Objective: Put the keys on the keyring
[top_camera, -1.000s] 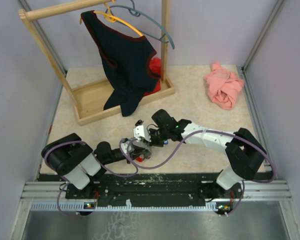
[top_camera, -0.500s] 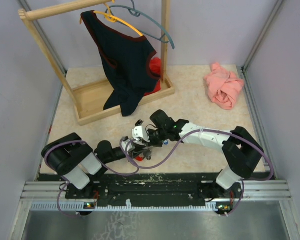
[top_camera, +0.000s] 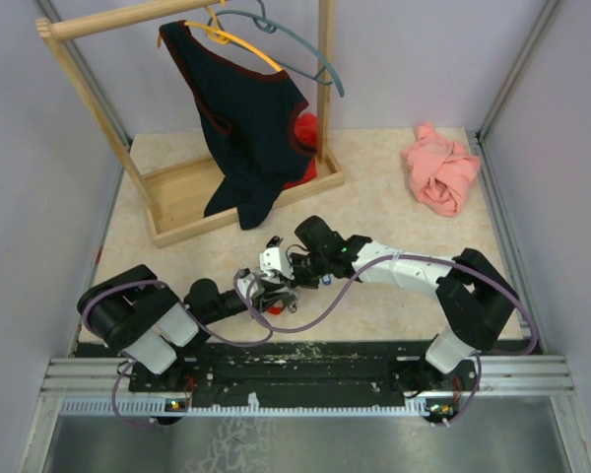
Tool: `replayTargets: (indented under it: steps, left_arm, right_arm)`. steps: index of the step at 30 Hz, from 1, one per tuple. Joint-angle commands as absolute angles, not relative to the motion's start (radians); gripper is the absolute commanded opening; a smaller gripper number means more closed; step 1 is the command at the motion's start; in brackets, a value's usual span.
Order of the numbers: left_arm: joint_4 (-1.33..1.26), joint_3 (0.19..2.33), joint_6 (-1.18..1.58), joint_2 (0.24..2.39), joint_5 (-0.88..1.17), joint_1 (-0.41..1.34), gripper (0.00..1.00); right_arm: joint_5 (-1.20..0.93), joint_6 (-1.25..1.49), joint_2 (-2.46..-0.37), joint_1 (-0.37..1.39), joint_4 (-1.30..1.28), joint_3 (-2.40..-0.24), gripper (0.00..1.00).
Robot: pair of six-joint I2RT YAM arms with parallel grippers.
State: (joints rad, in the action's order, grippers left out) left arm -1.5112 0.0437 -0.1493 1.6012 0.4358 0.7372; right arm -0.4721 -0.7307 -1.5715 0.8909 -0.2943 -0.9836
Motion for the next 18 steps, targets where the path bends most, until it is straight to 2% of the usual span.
replayTargets:
  steps: [1,6,16,18]
  left_arm:
    - [-1.611,0.018,-0.137,1.582,0.392,0.735,0.3]
    - [-1.673,-0.004,-0.132,1.596,0.392,0.736,0.3]
    - [-1.622,0.011,-0.129,1.586,0.387,0.735,0.3]
    - [-1.566,0.021,-0.122,1.554,0.394,0.735,0.3]
  right_arm:
    - [-0.51,-0.726,-1.578,0.904,-0.281,-1.023,0.0]
    - [-0.504,-0.725,-1.586,0.904,-0.276,-1.023,0.0]
    - [-0.444,-0.638,-1.555,0.897,-0.27,-0.99,0.0]
    - [-0.455,-0.604,-1.537,0.881,-0.264,-0.963,0.05]
